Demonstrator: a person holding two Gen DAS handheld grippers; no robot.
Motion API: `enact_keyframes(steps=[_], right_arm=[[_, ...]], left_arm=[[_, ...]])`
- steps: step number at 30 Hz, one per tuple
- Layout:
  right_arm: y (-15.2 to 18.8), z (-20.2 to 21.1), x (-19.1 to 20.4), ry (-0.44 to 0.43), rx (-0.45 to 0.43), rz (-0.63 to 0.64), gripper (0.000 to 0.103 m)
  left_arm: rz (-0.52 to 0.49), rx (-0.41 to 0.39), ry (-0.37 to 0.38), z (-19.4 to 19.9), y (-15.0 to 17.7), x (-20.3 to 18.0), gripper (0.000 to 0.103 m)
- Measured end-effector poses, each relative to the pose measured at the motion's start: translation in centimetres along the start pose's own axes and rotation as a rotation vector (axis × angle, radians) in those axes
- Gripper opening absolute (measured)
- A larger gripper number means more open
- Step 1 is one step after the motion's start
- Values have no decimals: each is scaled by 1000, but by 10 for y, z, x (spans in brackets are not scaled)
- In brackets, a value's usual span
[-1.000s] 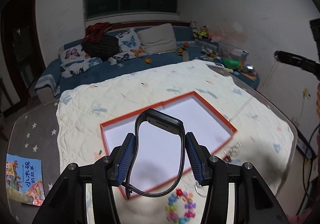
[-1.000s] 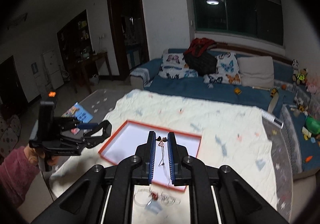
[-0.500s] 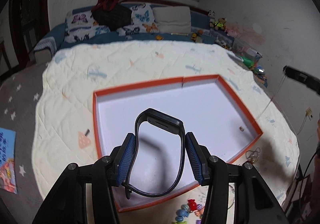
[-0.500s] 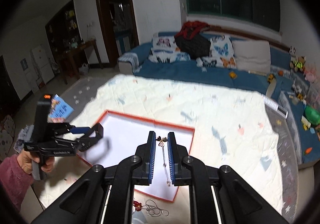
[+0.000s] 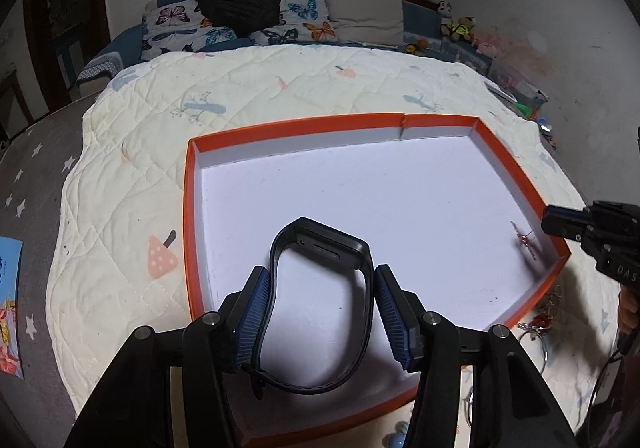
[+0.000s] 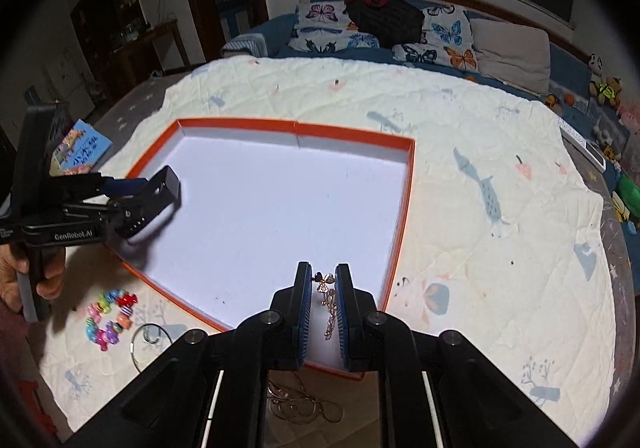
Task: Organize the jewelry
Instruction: 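Carry the band into the tray and release it while the right tool drops the pendant there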
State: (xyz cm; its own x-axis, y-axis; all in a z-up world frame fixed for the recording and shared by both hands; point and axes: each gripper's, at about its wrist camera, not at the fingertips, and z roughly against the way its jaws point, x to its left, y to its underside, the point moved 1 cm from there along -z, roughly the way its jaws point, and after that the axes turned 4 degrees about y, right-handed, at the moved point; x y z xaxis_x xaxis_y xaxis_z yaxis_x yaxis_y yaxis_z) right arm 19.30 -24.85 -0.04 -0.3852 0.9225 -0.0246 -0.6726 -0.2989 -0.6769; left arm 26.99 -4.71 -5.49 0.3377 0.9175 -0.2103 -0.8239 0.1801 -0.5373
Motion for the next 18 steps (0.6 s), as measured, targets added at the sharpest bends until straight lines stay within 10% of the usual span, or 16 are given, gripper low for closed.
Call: enact_keyframes(steps=[12, 18], right_arm=[[9, -16, 4, 12, 61, 15, 15], [9, -10, 7, 28, 44, 20, 33]], left_arm=[[-3, -7, -17, -2, -2, 0, 69], [-10, -40, -4, 11, -3, -4, 70]])
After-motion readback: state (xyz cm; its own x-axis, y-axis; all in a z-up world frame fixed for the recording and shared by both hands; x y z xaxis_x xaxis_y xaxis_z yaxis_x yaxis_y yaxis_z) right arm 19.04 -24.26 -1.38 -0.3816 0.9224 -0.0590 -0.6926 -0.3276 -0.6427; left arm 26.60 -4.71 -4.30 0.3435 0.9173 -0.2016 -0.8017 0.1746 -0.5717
